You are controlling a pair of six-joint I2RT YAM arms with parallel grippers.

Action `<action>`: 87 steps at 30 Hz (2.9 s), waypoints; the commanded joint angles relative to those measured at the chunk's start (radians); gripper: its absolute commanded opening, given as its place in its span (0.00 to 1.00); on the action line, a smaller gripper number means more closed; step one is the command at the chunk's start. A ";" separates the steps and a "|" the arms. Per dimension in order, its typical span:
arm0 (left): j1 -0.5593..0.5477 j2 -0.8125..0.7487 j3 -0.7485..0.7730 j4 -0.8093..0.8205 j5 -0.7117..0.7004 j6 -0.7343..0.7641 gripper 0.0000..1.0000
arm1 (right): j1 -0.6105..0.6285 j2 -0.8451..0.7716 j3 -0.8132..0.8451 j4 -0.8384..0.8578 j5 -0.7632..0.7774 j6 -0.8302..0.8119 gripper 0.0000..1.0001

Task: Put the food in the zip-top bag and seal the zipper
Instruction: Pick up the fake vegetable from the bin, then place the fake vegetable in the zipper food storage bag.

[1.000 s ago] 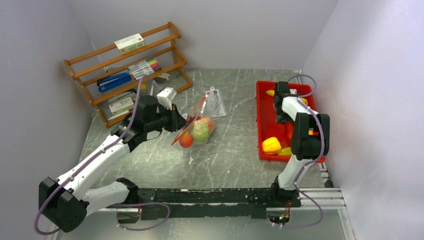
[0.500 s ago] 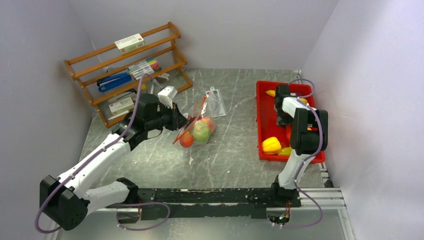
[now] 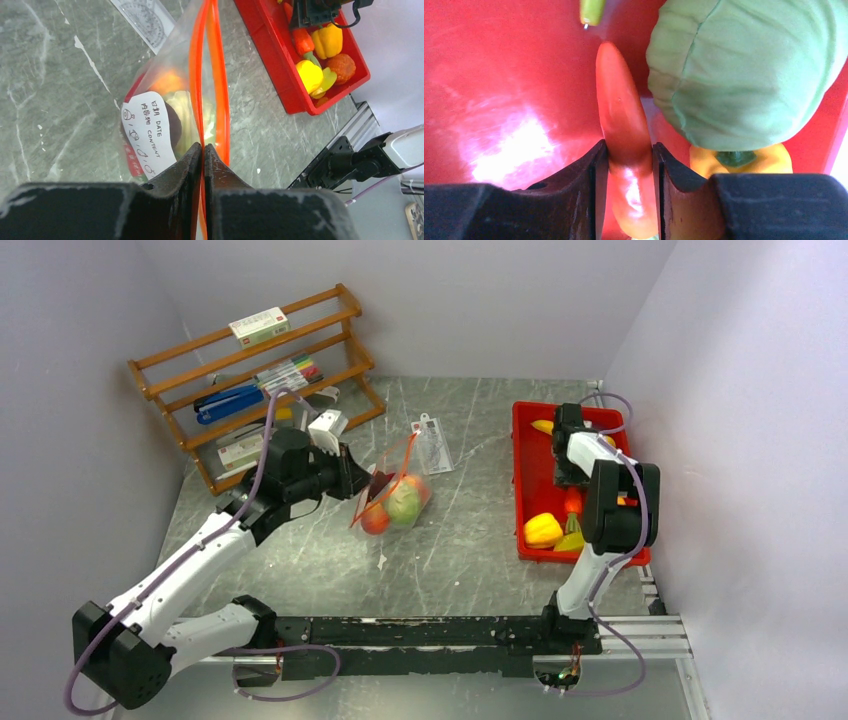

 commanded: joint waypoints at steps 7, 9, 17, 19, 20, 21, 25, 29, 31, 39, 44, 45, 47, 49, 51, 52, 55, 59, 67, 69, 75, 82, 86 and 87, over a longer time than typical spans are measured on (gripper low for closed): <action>0.005 -0.038 0.053 0.063 -0.036 -0.011 0.07 | 0.027 -0.182 0.022 0.015 -0.123 0.064 0.16; 0.005 -0.044 0.048 0.076 -0.037 -0.014 0.07 | 0.037 -0.214 0.030 0.020 -0.136 0.078 0.15; 0.005 -0.048 0.033 0.112 -0.021 -0.038 0.07 | 0.100 -0.340 0.096 0.016 -0.186 0.139 0.13; 0.006 -0.047 0.032 0.120 -0.015 -0.043 0.07 | 0.122 -0.382 0.095 0.030 -0.209 0.160 0.14; 0.006 -0.046 0.033 0.124 -0.014 -0.045 0.07 | 0.136 -0.401 0.095 0.041 -0.216 0.170 0.14; 0.006 -0.046 0.034 0.129 -0.013 -0.046 0.07 | 0.153 -0.420 0.095 0.050 -0.221 0.179 0.14; 0.005 -0.037 0.038 0.141 -0.007 -0.044 0.07 | 0.192 -0.492 0.092 0.095 -0.256 0.223 0.13; 0.005 -0.030 0.038 0.151 -0.007 -0.043 0.07 | 0.210 -0.584 0.029 0.203 -0.375 0.313 0.14; 0.006 -0.027 0.038 0.155 -0.006 -0.044 0.07 | 0.227 -0.624 -0.007 0.268 -0.424 0.354 0.14; 0.005 -0.007 0.040 0.164 0.002 -0.054 0.07 | 0.340 -0.762 -0.165 0.544 -0.515 0.606 0.16; 0.005 -0.004 0.038 0.163 0.009 -0.063 0.07 | 0.459 -0.800 -0.345 0.914 -0.629 0.588 0.16; 0.005 -0.003 0.038 0.163 0.010 -0.069 0.07 | 0.483 -0.794 -0.347 0.940 -0.632 0.560 0.16; 0.005 0.001 0.039 0.163 0.015 -0.088 0.07 | 0.522 -0.784 -0.328 0.921 -0.597 0.529 0.17; 0.006 0.006 0.041 0.166 0.024 -0.102 0.07 | 0.545 -0.793 -0.327 0.894 -0.536 0.570 0.16; 0.005 0.004 0.039 0.169 0.025 -0.118 0.07 | 0.567 -0.807 -0.344 0.868 -0.456 0.667 0.16; 0.006 0.003 0.035 0.176 0.026 -0.126 0.07 | 0.584 -0.814 -0.357 0.859 -0.411 0.714 0.16; 0.006 0.002 0.025 0.194 0.032 -0.156 0.07 | 0.656 -0.828 -0.403 0.864 -0.290 0.832 0.16; 0.005 0.001 0.025 0.222 0.061 -0.197 0.07 | 0.738 -0.815 -0.426 0.887 -0.188 0.906 0.16; 0.006 0.012 0.027 0.225 0.062 -0.214 0.07 | 0.972 -0.786 -0.439 0.936 0.086 0.902 0.11; 0.005 0.008 0.016 0.236 0.058 -0.218 0.07 | 1.002 -0.752 -0.437 1.014 0.054 0.770 0.14; 0.005 0.019 0.017 0.216 0.066 -0.212 0.07 | 1.005 -0.726 -0.415 1.133 -0.244 0.176 0.18; 0.005 0.003 0.015 0.226 0.113 -0.244 0.07 | 1.003 -0.783 -0.562 1.341 -0.473 -0.273 0.17; 0.005 -0.005 0.023 0.204 0.102 -0.233 0.07 | 1.002 -0.757 -0.529 1.264 -0.607 -0.419 0.17; 0.006 -0.005 0.026 0.198 0.100 -0.231 0.07 | 1.002 -0.740 -0.501 1.195 -0.648 -0.462 0.17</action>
